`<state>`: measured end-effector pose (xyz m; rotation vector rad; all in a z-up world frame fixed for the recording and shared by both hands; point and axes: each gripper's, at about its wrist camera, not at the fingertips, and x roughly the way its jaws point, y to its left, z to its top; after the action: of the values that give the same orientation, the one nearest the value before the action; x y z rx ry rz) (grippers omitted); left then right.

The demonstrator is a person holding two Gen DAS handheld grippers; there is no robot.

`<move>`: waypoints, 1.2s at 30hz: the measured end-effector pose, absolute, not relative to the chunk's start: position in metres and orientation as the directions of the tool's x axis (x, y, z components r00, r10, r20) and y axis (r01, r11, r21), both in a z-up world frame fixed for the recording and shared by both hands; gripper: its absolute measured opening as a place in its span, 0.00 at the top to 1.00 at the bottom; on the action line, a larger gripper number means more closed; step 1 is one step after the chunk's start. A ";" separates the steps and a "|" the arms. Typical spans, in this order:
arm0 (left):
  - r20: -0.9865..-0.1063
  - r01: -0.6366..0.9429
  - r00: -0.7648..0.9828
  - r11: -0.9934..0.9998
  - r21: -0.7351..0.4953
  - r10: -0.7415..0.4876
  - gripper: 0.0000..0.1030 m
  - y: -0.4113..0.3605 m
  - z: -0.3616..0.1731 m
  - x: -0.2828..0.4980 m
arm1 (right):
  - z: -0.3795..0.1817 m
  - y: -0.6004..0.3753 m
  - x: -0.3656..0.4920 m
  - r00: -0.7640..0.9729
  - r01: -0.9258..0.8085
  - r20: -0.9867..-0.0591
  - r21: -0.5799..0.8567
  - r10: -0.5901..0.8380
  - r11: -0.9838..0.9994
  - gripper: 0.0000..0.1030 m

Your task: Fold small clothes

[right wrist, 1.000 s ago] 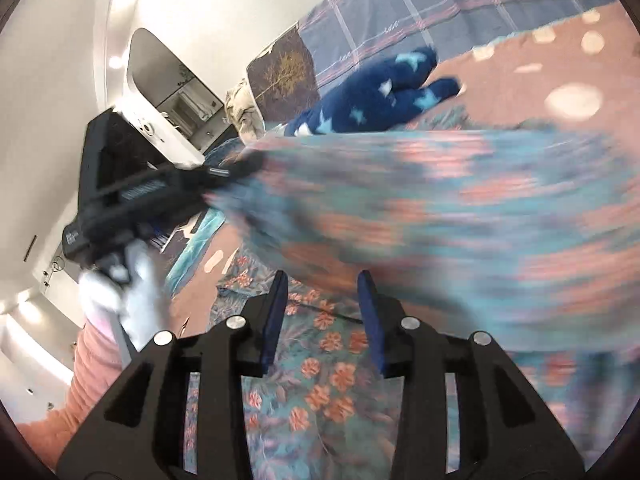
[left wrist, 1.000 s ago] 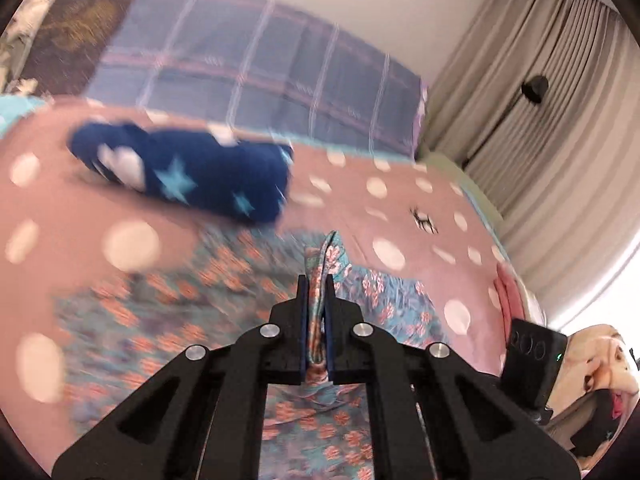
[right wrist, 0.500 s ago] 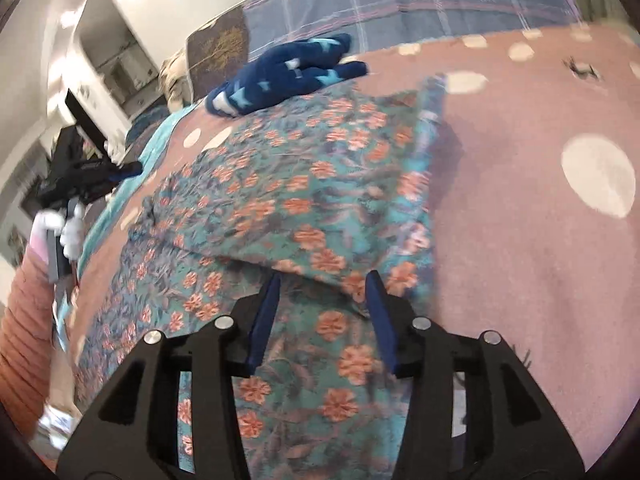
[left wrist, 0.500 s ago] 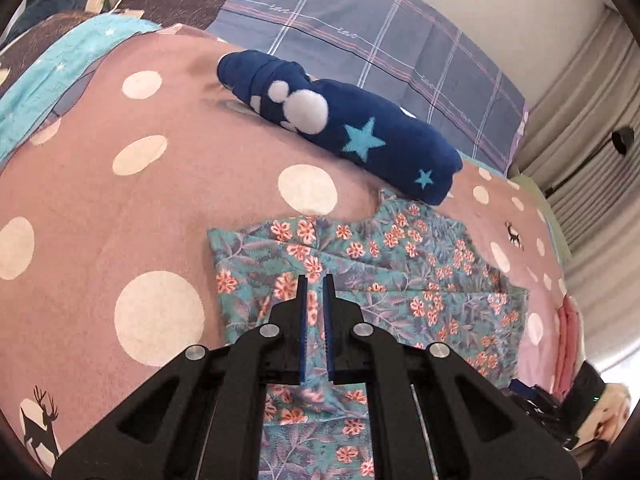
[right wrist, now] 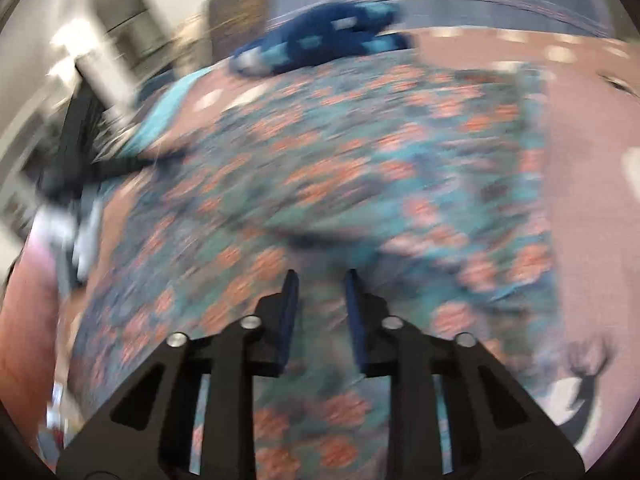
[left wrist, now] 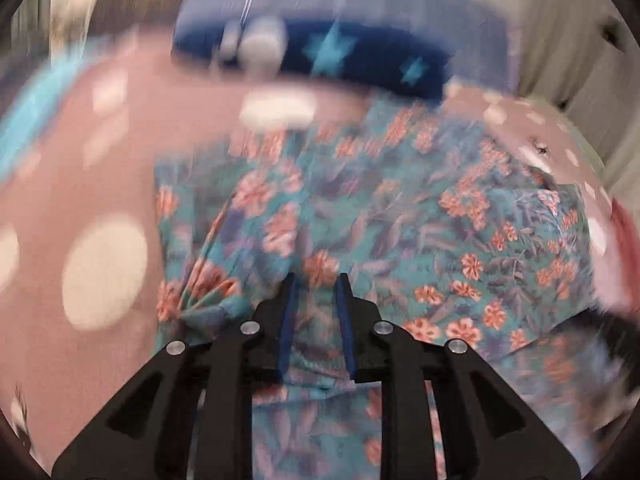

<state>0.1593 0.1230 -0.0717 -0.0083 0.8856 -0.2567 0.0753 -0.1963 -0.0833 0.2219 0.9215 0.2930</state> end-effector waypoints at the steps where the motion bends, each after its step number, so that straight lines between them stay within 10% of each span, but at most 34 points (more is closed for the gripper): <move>1: -0.762 0.213 0.609 0.971 -0.110 -0.220 0.79 0.123 -0.069 0.158 | -0.082 -0.199 0.076 0.603 -0.095 -0.757 0.247 0.254 0.964 0.84; 4: -0.762 0.197 0.611 0.974 -0.116 -0.214 0.79 0.123 -0.070 0.158 | -0.074 -0.211 0.068 0.687 0.068 -0.726 0.111 0.034 0.991 0.90; 10: -0.759 0.198 0.619 0.975 -0.096 -0.200 0.79 0.123 -0.067 0.155 | -0.047 -0.216 0.057 0.807 -0.030 -0.569 0.232 0.160 0.972 0.86; 12: -0.759 0.199 0.618 0.975 -0.102 -0.205 0.79 0.122 -0.069 0.156 | -0.048 -0.208 0.068 0.755 -0.117 -0.594 0.296 0.278 0.948 0.74; 19: -0.758 0.197 0.616 0.973 -0.117 -0.216 0.79 0.123 -0.070 0.156 | -0.076 -0.172 0.097 0.599 -0.192 -0.703 0.338 0.382 0.921 0.78; 36: -0.754 0.198 0.613 0.970 -0.143 -0.236 0.78 0.127 -0.070 0.157 | -0.075 -0.226 0.082 0.642 0.095 -0.766 0.101 0.017 0.990 0.99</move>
<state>0.1572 0.1267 -0.0703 -0.0474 0.8756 -0.2502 0.0818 -0.2258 -0.0750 0.1368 0.8729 -0.0446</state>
